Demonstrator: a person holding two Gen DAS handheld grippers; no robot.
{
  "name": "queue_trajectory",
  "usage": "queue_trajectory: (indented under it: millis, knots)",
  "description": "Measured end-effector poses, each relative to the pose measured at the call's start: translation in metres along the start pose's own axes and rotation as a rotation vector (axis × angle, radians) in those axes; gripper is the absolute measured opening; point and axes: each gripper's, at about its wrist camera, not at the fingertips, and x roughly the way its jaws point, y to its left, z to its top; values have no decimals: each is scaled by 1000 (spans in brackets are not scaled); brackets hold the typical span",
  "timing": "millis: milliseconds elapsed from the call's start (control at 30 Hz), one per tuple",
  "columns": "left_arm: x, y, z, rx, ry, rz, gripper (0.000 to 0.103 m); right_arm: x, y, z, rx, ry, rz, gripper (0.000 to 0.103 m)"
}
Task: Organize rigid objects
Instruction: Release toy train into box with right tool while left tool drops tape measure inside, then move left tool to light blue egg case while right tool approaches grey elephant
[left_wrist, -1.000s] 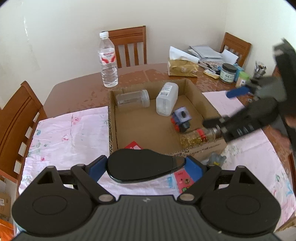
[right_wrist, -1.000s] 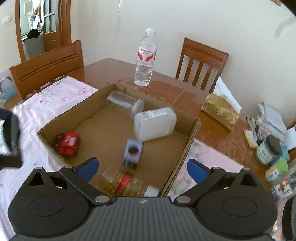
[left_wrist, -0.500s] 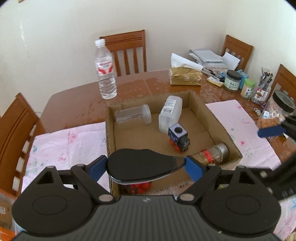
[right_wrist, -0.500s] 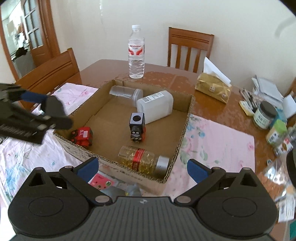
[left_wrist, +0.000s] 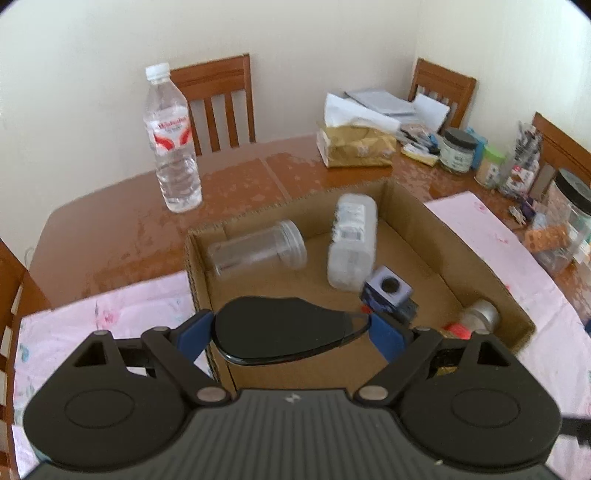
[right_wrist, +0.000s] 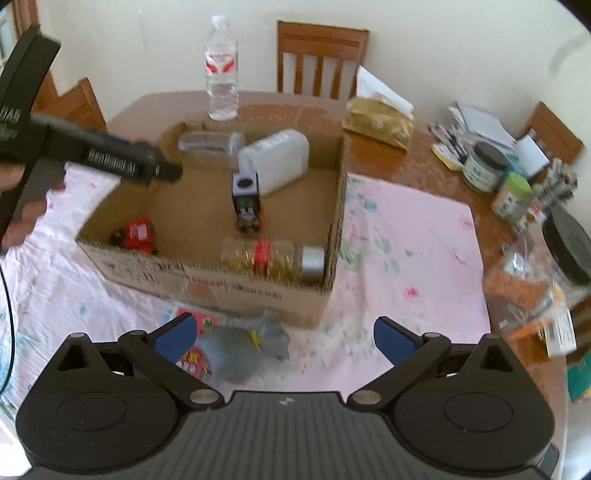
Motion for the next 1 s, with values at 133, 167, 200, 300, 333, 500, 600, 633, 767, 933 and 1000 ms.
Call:
queue_trajectory:
  millis: [133,167,200,300,333,500,600,633,767,933,1000]
  knots:
    - [-4,5,0,-15,-34,-12,99,3,1,-9,24,33,-21,103]
    - [-6,6,-2,-14,-40,-15,99,4,1,-10,27,38,-26,103]
    - [-9,6,-3,-13,-43,-14,99,4,1,-10,28,39,-32,103]
    - [-17,4,-8,-6,-46,-1,99,4,2,-10,25,39,-44,103]
    - [-20,3,-11,-6,-48,4,99,4,2,-10,24,38,-44,103]
    - [-40,-6,-27,-7,-56,25,99,9,1,-7,2,40,-27,103]
    - [-49,-11,-38,-23,-51,44,99,13,1,-9,-17,34,7,103]
    - [-51,-14,-43,-31,-49,53,99,15,0,-10,-26,30,22,103]
    - [-60,-22,-62,-88,-7,87,99,28,-3,-14,-49,25,79,103]
    - [-68,-33,-92,-138,42,90,99,42,-7,-19,-46,36,119,103]
    - [-68,-41,-104,-142,69,84,99,44,-7,-20,-58,36,131,103]
